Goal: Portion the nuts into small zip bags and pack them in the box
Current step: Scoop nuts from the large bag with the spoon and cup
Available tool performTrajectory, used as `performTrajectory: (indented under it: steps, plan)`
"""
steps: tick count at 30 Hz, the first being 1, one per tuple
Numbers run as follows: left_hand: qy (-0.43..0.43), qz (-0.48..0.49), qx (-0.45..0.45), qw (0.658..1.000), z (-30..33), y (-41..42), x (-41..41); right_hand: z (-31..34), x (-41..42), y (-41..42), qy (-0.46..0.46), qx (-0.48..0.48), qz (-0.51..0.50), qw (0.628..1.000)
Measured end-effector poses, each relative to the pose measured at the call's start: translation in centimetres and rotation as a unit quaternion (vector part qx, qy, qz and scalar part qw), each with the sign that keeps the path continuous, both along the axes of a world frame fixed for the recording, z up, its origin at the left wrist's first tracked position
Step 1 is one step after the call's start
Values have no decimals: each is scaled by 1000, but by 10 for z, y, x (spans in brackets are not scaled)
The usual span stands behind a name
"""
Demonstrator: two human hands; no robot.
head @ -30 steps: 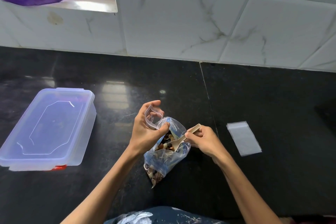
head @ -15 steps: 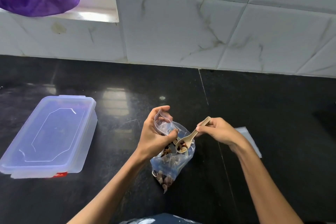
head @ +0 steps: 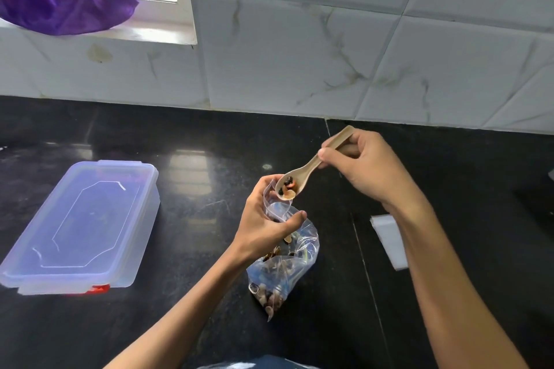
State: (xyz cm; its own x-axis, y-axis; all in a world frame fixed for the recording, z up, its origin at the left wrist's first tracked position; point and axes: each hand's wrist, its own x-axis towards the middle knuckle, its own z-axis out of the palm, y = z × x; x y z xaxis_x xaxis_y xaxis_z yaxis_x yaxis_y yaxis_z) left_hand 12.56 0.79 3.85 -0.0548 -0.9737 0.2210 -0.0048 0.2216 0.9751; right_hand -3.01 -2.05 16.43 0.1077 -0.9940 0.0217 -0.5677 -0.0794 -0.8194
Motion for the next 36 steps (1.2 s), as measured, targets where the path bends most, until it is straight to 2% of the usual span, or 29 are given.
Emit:
performTrajectory:
  steps: [3, 7, 15, 24, 28, 32, 34, 36]
  plan:
    - [2, 3, -6, 1000, 0, 0, 1, -3, 15, 12, 96, -79, -12, 992]
    - [5, 13, -8, 1000, -2, -1, 3, -1, 27, 31, 202, -203, 23, 958]
    - [-4, 22, -12, 1000, -5, -3, 3, -8, 24, 50, 242, -318, 76, 914]
    - [-3, 10, -30, 1000, -2, 3, 5, -19, 21, 70, 216, -328, 62, 917]
    - [-14, 23, -34, 999, 6, 11, 8, -19, 19, 77, 144, -342, 0, 929]
    - [-32, 38, -35, 998, 14, 21, 12, -8, 9, 81, -56, -283, -94, 953]
    - [-35, 45, -40, 998, 16, 25, 15, -12, 1, 75, -105, -226, -148, 957]
    - [-32, 51, -42, 997, 19, 30, 19, -28, -7, 65, -149, -125, -172, 966]
